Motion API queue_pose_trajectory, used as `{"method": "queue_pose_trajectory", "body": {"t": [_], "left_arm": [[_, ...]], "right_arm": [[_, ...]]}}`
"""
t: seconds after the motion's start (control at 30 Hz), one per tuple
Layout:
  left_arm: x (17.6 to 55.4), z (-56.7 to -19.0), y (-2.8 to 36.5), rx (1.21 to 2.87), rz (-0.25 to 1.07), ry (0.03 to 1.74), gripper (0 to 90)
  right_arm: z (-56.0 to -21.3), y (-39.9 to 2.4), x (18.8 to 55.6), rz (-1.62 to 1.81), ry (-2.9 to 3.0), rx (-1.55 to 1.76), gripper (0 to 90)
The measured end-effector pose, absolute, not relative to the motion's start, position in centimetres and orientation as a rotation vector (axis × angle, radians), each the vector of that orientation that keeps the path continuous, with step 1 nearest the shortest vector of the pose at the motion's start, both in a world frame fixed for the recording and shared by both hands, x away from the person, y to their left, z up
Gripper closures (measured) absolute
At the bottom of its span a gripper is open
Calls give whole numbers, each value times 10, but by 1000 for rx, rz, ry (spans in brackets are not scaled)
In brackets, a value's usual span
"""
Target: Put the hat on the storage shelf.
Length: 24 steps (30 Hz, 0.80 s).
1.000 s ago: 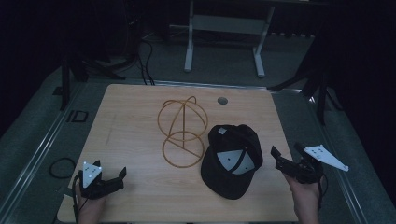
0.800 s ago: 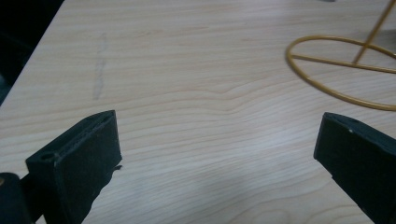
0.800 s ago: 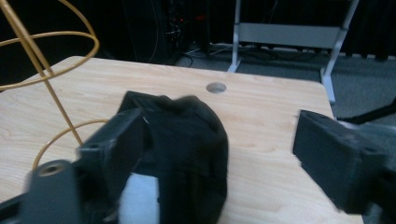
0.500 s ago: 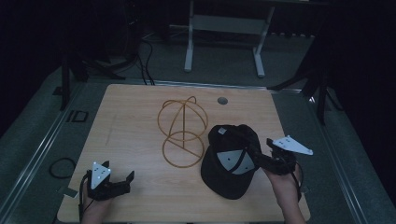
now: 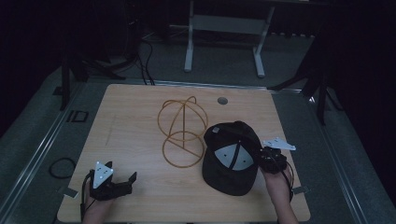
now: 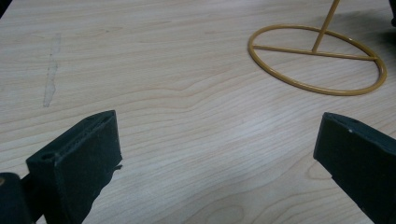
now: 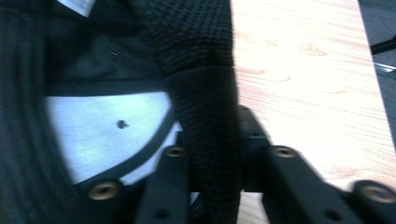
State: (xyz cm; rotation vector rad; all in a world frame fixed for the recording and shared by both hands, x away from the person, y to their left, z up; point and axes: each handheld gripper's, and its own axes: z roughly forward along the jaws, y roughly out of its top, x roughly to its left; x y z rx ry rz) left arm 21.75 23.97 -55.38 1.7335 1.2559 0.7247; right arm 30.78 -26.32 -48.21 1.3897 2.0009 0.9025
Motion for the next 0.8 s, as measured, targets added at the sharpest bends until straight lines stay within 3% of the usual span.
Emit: {"method": "queue_pose_trajectory", "body": {"t": [0.07,0.4,0.8], "left_arm": [[218,-554,240,1732,715,1256,12],[219,-551,235,1765,672,1223,12],[217,-540,213,1788,615,1135,12]], "right_arm": [[-484,-264,310,882,2005,1390,876],[-480,-277,310,1108,1878,1519,887],[-440,-278,292,1210,1799,1405,889]]}}
